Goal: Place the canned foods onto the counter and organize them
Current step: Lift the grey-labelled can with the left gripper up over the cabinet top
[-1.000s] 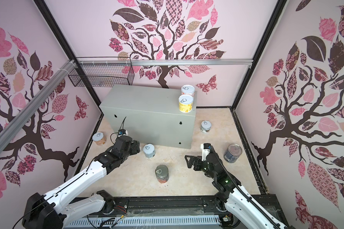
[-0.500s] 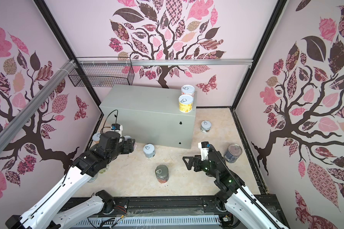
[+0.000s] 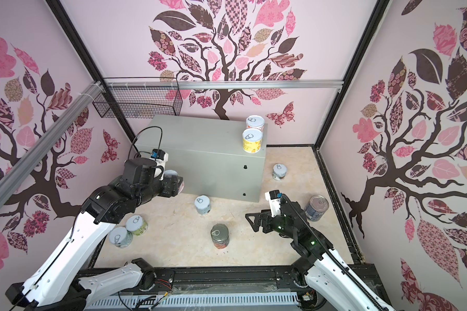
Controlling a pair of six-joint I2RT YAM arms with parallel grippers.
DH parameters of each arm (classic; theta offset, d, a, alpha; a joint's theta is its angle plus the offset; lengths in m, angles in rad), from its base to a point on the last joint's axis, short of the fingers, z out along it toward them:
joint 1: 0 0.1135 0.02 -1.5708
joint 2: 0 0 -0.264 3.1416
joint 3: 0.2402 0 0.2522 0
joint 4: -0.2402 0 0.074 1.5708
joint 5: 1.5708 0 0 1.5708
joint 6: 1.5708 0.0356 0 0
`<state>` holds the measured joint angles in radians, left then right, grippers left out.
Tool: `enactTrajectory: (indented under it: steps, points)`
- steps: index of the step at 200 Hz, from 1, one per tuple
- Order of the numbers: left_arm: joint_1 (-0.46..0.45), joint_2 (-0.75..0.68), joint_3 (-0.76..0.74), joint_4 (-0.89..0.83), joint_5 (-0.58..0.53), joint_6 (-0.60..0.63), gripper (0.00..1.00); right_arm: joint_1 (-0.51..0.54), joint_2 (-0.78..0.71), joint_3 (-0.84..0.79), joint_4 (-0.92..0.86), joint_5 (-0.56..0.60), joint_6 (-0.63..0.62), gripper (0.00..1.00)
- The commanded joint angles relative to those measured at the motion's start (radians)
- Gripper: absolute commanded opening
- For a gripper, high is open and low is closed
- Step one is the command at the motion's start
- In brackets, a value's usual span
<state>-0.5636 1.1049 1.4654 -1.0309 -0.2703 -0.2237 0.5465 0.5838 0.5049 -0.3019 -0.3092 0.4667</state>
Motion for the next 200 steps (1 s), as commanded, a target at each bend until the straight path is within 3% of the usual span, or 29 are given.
enactTrajectory:
  steps: [1,118,200]
  points:
    - [-0.004,0.022,0.122,0.01,0.004,0.042,0.57,0.0,0.005,0.035,-0.009,-0.018,-0.019,1.0]
    - [-0.032,0.292,0.467,0.055,0.029,0.104,0.56,0.0,0.013,-0.007,0.04,-0.06,-0.019,1.0]
    - [-0.038,0.557,0.804,0.02,0.094,0.143,0.56,0.0,0.004,-0.008,0.041,-0.034,-0.022,1.0]
